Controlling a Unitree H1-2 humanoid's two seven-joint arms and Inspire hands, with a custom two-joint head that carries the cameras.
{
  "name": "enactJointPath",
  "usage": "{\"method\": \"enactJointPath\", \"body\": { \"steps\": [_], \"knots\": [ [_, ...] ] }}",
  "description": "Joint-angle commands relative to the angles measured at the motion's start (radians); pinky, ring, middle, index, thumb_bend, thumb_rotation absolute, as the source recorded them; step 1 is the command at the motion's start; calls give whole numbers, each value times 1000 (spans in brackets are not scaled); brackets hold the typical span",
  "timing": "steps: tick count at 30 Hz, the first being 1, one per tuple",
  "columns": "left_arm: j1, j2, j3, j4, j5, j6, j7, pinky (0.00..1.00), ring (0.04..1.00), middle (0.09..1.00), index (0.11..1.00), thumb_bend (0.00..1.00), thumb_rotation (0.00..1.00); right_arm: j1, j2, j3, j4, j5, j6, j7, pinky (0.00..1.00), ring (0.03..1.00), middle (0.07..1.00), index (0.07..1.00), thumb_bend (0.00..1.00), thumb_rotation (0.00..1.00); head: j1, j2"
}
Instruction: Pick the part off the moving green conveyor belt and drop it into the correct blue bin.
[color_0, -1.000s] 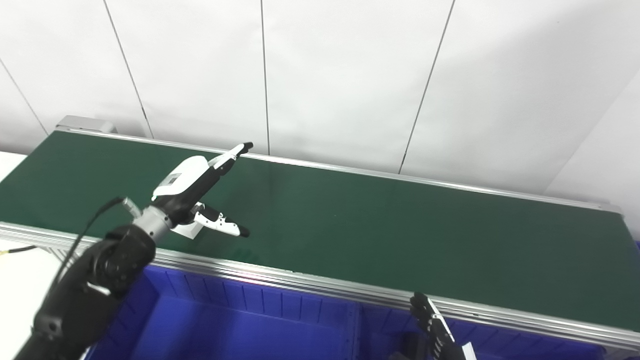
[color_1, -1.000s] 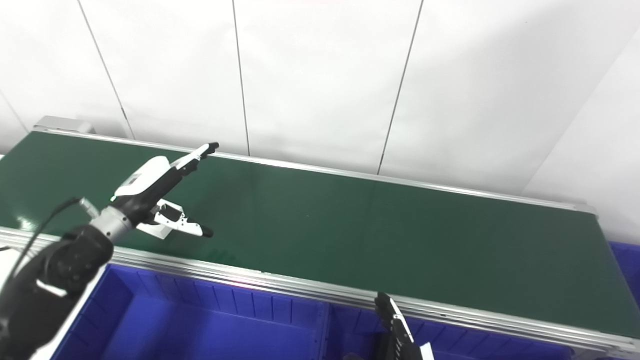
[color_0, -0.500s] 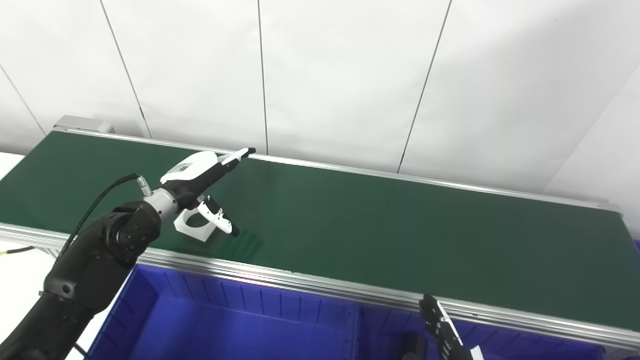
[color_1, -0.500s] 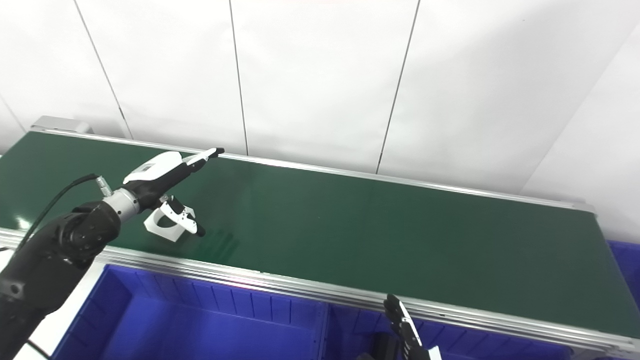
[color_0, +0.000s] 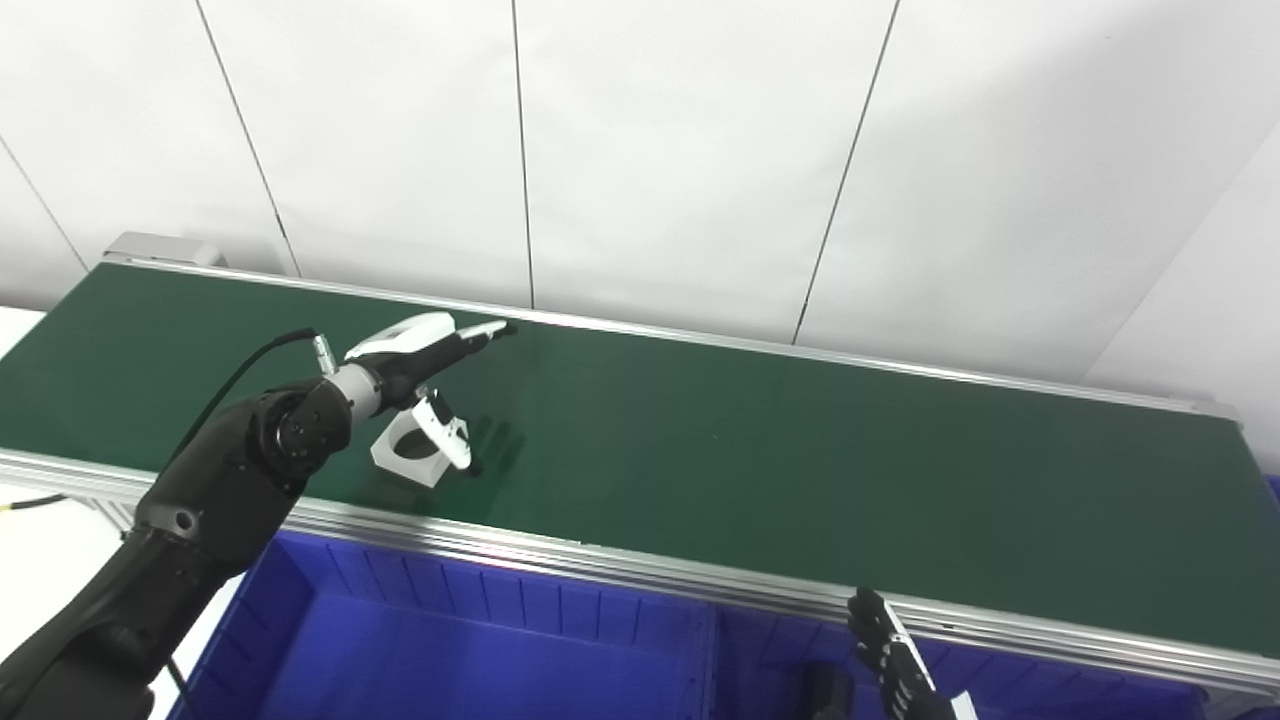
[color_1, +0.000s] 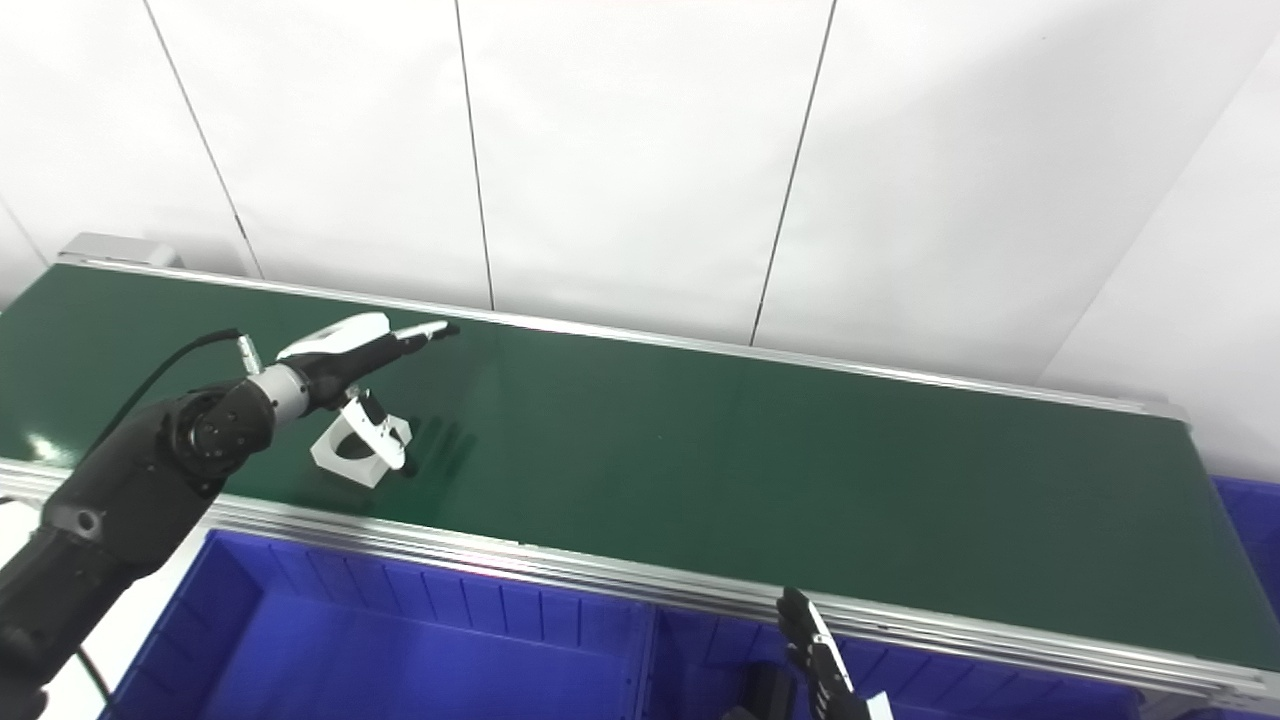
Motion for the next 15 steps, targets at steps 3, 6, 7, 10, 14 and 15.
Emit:
{"method": "enactJointPath", "body": {
  "steps": [3,6,7,10,14,15],
  "knots": [
    [-70,16,-11,21,18,5,8,978,988,994,980,915,0,-4,0,-6,-22,2,-63,-1,914,926,927,945,790,618,4,2],
    [-74,16,-24,32,31,13,8,999,999,1000,990,902,6,-4,0,-7,-20,7,-67,1,913,925,928,945,785,609,5,1],
    [-74,13,-25,38,31,17,8,998,999,1000,991,903,4,-5,1,-7,-18,8,-69,1,912,924,928,944,787,609,8,2],
    [-76,6,-37,55,46,28,12,973,996,1000,998,902,0,-3,1,-8,-23,8,-63,0,909,922,926,943,790,611,12,5],
    [-79,4,-57,68,67,34,16,977,998,1000,1000,897,0,-1,1,-9,-28,14,-61,3,912,921,926,944,783,602,15,6],
    [-79,5,-64,72,76,31,18,982,999,1000,1000,898,0,-1,2,-9,-30,16,-61,4,909,920,926,945,780,599,15,6]
  ]
}}
